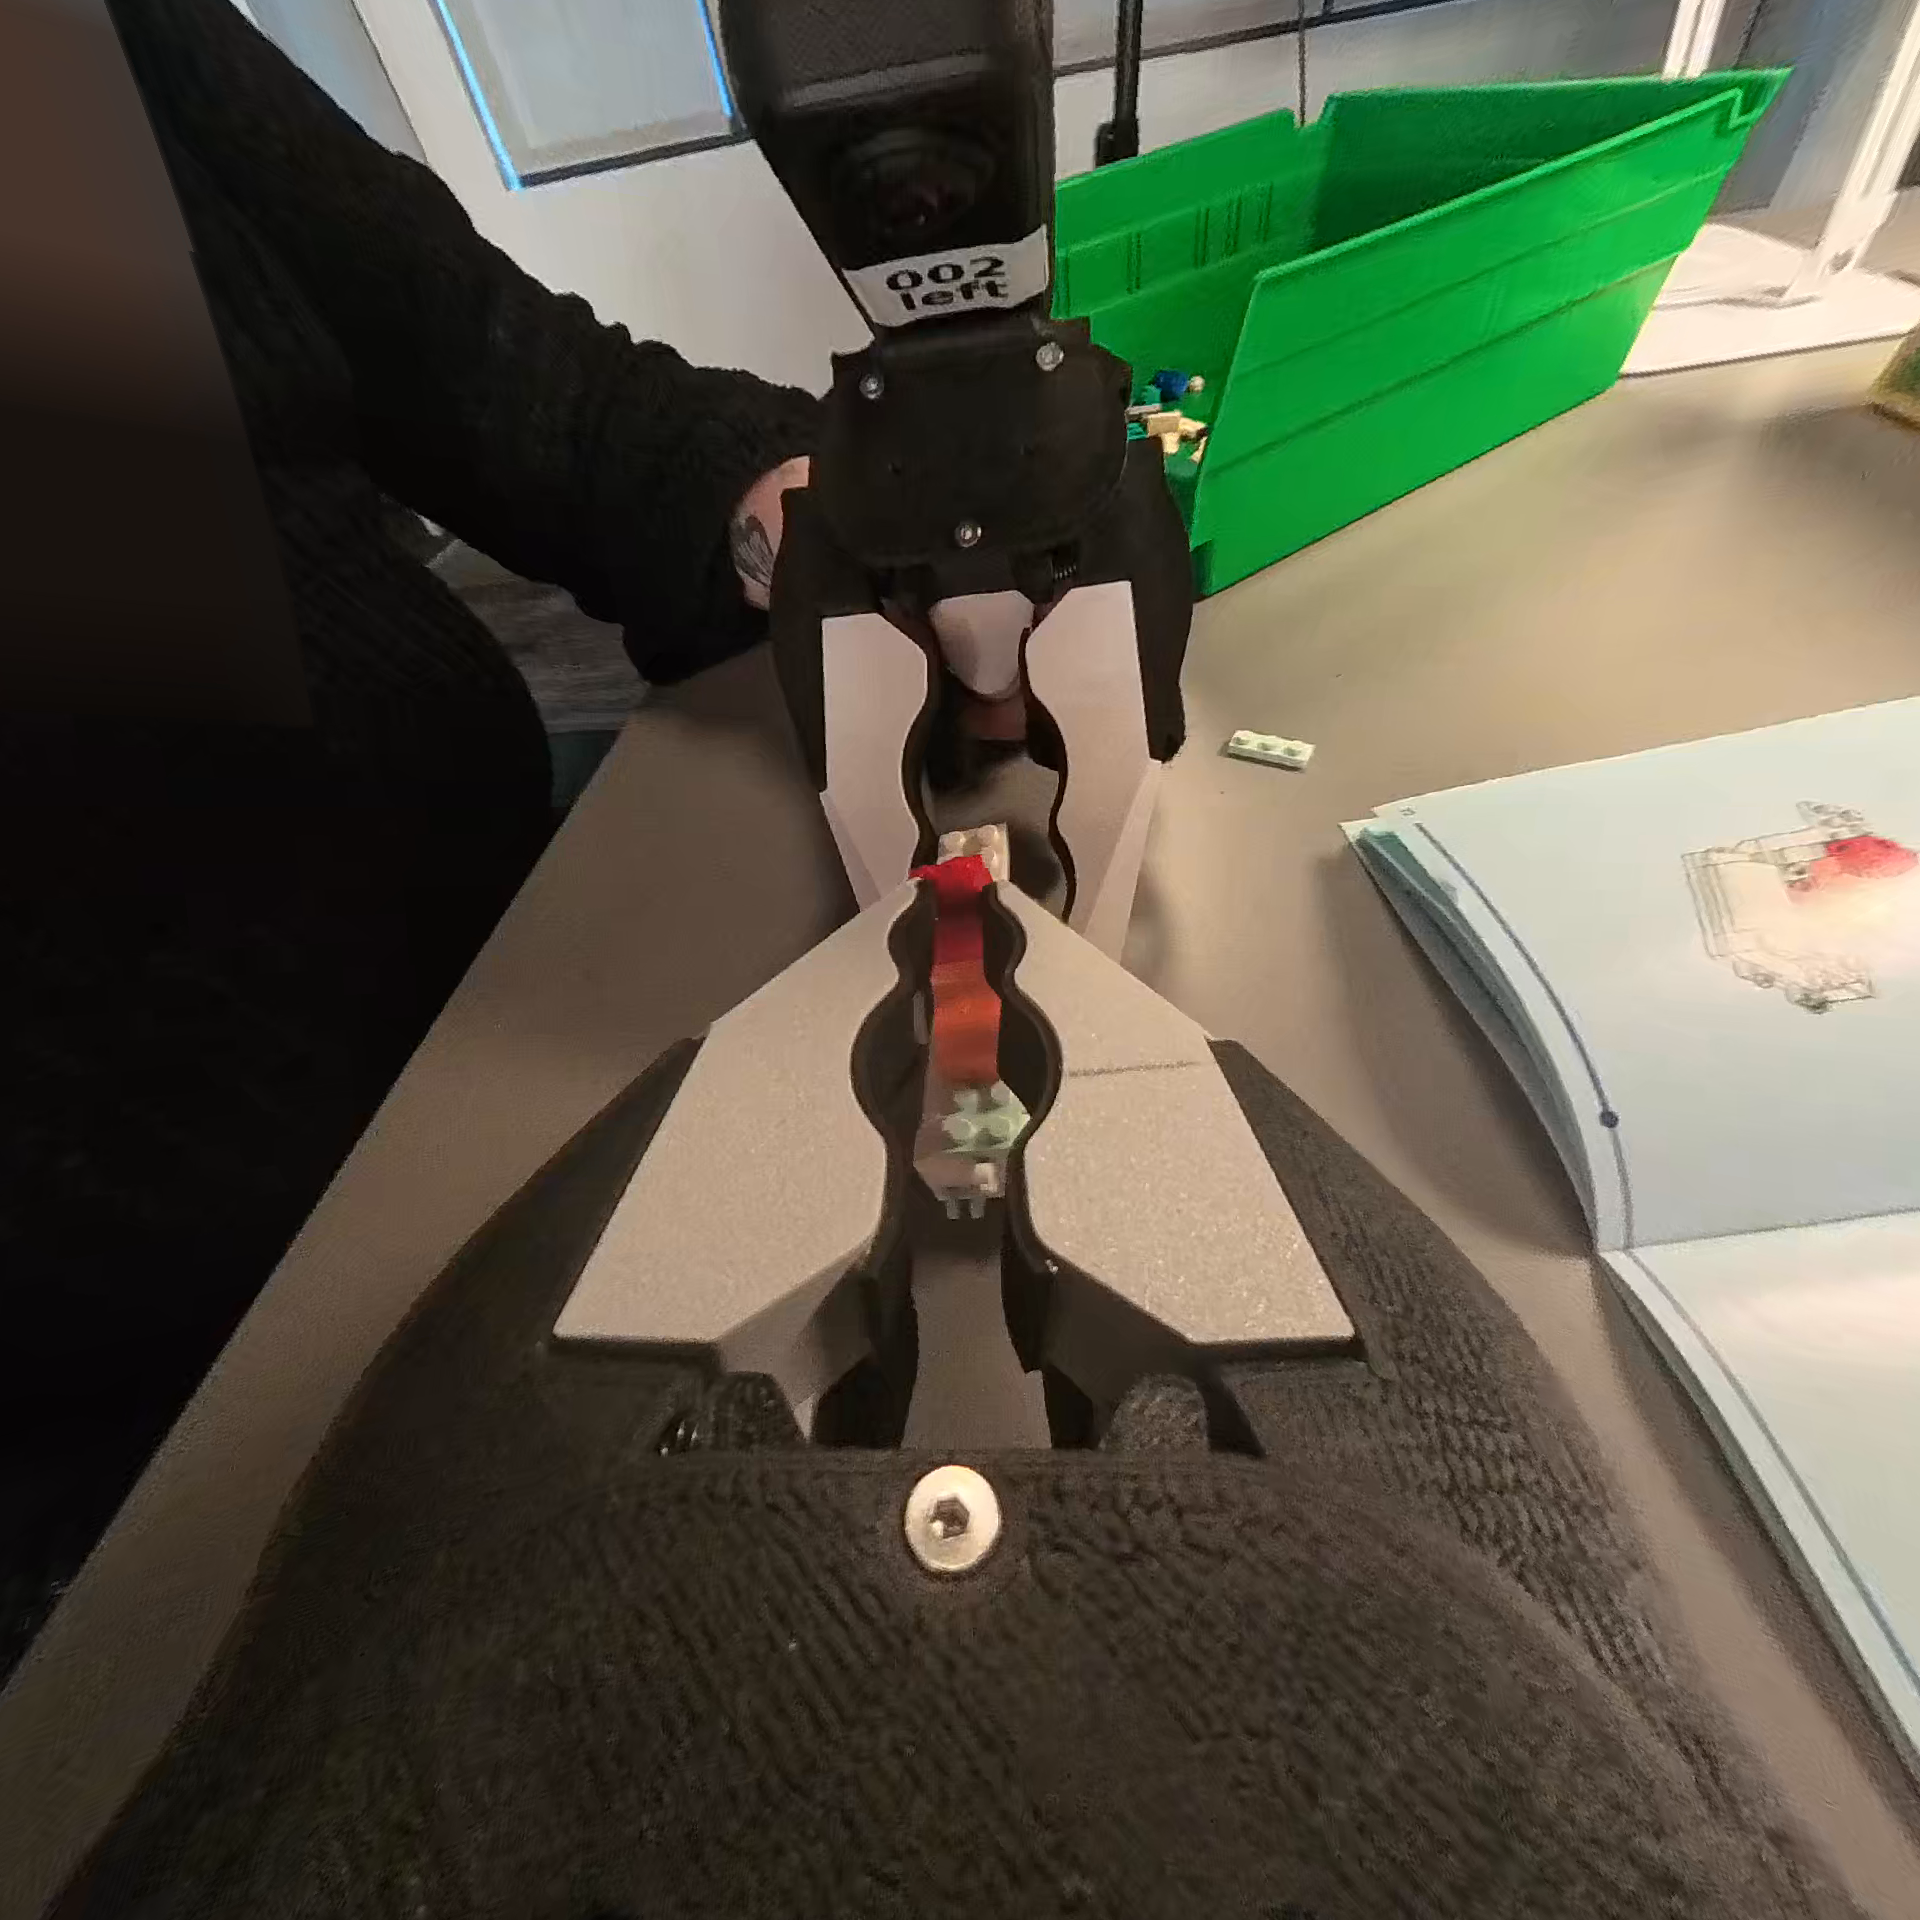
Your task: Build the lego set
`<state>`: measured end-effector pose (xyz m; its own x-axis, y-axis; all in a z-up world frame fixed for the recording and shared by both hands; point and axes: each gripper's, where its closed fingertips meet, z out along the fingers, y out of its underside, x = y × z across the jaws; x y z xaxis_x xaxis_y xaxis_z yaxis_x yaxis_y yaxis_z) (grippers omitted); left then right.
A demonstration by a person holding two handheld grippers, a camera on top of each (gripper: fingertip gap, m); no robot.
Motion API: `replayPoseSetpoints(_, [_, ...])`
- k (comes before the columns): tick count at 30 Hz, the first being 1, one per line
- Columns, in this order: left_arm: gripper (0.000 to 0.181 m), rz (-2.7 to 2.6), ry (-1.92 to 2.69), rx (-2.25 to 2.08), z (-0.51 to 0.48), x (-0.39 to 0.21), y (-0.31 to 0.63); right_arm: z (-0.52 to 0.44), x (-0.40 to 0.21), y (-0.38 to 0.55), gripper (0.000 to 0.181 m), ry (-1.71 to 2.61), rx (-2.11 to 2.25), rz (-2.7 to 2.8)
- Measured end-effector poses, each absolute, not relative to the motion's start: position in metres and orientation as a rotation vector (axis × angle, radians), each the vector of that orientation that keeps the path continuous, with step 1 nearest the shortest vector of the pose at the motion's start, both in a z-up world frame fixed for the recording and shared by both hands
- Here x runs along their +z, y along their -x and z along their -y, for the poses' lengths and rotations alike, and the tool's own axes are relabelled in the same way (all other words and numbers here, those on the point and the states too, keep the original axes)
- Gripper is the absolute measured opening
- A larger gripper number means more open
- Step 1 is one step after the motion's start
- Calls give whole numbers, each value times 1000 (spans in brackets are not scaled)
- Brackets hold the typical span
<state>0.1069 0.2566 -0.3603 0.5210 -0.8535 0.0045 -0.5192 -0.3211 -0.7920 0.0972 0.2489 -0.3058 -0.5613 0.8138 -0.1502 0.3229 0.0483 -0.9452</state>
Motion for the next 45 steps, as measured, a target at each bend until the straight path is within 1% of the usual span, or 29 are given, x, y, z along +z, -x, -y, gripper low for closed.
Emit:
replayPoseSetpoints(1, [33, -1116, 1997, -556, -257, -360, -107, -248, -306, -98, 9, 1141, 1530, 1909])
replayPoseSetpoints(15, [33, -1121, 1997, -561, -256, -361, -108, -245, -308, -98, 17, 1151, 1538, 1925])
replayPoseSetpoints(18, [33, -1121, 1998, -568, -256, -361, -109, -242, -312, -97, 23, 1153, 1521, 1953])
replayPoseSetpoints(32, [33, -1122, 1998, -569, -256, -361, -109, -243, -314, -100, 30, 1148, 1488, 1967])
replayPoseSetpoints(37, [33, -1119, 1999, -568, -255, -361, -108, -272, -314, -114, 36, 1195, 1346, 1947])
replayPoseSetpoints(45, [33, -1028, 2047, -560, -261, -361, -103, -321, -306, -140, 36, 1307, 1118, 1785])
